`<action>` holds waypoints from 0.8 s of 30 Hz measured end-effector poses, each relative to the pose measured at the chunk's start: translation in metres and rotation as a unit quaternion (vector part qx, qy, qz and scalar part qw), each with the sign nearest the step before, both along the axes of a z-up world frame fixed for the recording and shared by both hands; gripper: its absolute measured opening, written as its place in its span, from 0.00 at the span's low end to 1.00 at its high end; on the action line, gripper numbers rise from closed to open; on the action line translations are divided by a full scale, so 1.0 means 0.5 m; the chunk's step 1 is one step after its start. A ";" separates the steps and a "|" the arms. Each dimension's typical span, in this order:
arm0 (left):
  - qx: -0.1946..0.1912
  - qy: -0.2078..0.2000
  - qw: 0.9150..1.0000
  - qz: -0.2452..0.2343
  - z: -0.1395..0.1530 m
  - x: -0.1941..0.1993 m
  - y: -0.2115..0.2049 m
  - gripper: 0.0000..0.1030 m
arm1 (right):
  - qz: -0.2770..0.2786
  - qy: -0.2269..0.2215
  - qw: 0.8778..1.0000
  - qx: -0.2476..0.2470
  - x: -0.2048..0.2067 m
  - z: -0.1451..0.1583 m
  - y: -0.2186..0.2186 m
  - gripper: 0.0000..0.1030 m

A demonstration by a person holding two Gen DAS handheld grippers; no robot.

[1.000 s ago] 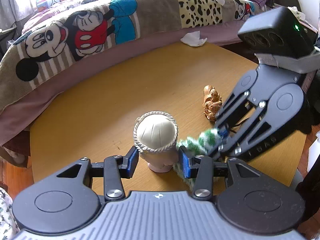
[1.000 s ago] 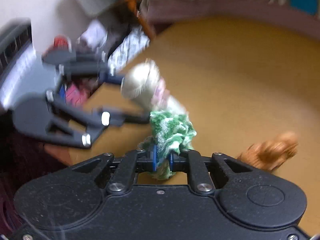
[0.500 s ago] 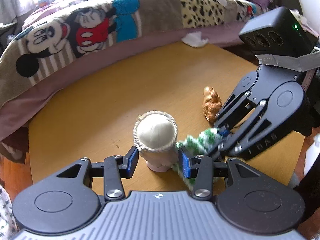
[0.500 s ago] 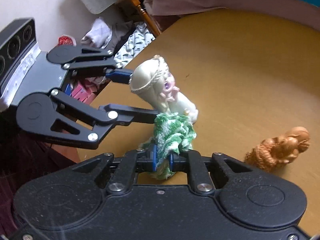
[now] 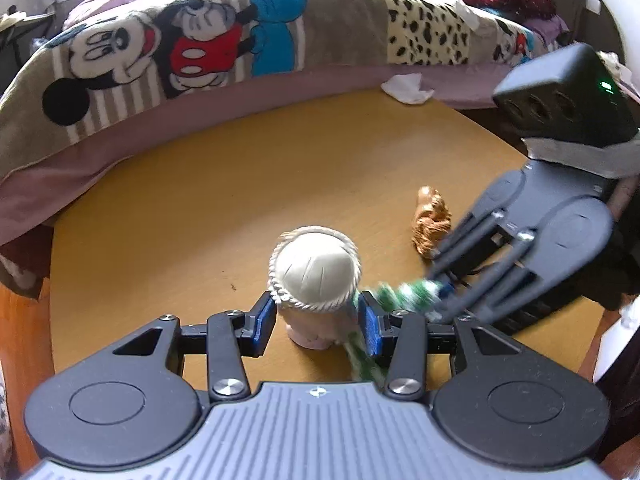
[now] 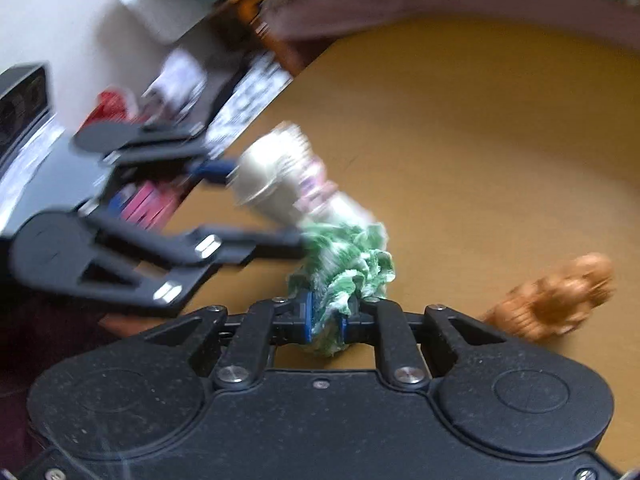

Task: Clean container
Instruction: 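Rub the cloth along the figurine's base while the left tool holds it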

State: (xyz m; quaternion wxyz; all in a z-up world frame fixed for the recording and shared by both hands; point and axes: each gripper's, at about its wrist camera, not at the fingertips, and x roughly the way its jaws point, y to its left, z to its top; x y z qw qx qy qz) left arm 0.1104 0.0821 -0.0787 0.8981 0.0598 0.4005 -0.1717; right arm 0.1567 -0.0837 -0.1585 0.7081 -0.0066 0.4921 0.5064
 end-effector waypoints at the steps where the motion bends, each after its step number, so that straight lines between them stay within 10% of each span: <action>1: -0.005 0.000 1.000 0.005 0.001 0.000 0.003 0.42 | 0.002 0.001 1.000 0.000 -0.002 0.001 0.000 0.12; 7: -0.023 -0.001 0.999 0.025 -0.007 0.005 0.002 0.41 | -0.015 -0.003 1.000 -0.013 0.013 0.004 -0.009 0.12; 15: 0.012 -0.013 0.998 -0.067 -0.001 -0.002 0.002 0.38 | -0.092 -0.035 0.995 0.009 0.048 0.021 -0.064 0.12; 24: 0.040 -0.041 0.988 -0.141 -0.004 -0.028 0.005 0.38 | -0.014 -0.001 1.000 -0.007 0.030 -0.002 -0.026 0.12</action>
